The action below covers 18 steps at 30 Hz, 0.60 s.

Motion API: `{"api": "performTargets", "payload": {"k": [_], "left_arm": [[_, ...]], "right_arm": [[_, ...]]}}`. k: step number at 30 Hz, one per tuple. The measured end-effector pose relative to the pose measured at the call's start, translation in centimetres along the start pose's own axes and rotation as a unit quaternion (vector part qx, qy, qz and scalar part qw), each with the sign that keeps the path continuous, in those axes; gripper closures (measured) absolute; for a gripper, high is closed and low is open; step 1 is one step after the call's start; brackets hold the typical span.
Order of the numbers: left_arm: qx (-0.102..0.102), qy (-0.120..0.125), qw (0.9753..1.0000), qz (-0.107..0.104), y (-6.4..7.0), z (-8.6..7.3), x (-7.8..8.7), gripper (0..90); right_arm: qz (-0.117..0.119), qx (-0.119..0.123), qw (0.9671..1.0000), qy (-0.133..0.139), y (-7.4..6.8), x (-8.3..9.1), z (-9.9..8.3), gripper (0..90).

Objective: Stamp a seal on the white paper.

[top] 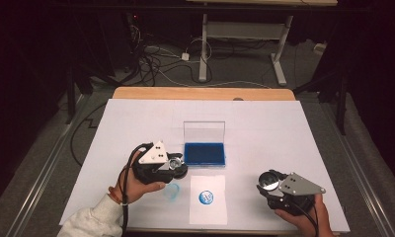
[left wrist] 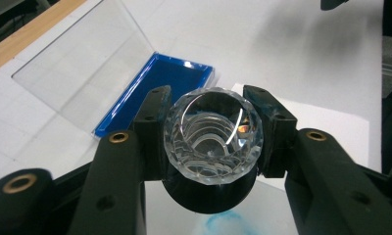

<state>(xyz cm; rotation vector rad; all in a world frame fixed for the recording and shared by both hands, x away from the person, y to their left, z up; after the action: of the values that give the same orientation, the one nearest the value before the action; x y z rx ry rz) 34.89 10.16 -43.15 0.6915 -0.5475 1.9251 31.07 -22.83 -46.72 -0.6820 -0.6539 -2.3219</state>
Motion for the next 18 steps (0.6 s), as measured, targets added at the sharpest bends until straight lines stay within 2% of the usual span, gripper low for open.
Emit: {"api": "performTargets", "payload": {"k": [14, 18], "left_arm": [[0.011, -0.014, 0.9998, 0.004, 0.1, -1.2, 0.1, 54.6], [0.015, -0.014, 0.9996, 0.017, 0.0, -1.5, 0.3, 54.6]], "right_arm": [[0.014, 0.012, 0.9998, 0.003, -0.2, -1.1, 0.8, 38.2], [0.021, 0.018, 0.9996, 0.001, -0.4, -1.6, 1.0, 38.2]]}}
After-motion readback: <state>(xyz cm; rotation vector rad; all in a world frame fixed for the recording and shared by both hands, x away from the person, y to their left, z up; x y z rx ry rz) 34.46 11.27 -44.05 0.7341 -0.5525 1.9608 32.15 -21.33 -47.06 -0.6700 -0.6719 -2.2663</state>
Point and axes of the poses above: each handheld gripper's, and its own axes: x roughly backward along the jaws, z roughly out of its top, y roughly to its right, the point moved 6 cm from there along -x, roughly forward along the jaws, and after that the axes turned 5 degrees about -y, right-handed, at the moved point
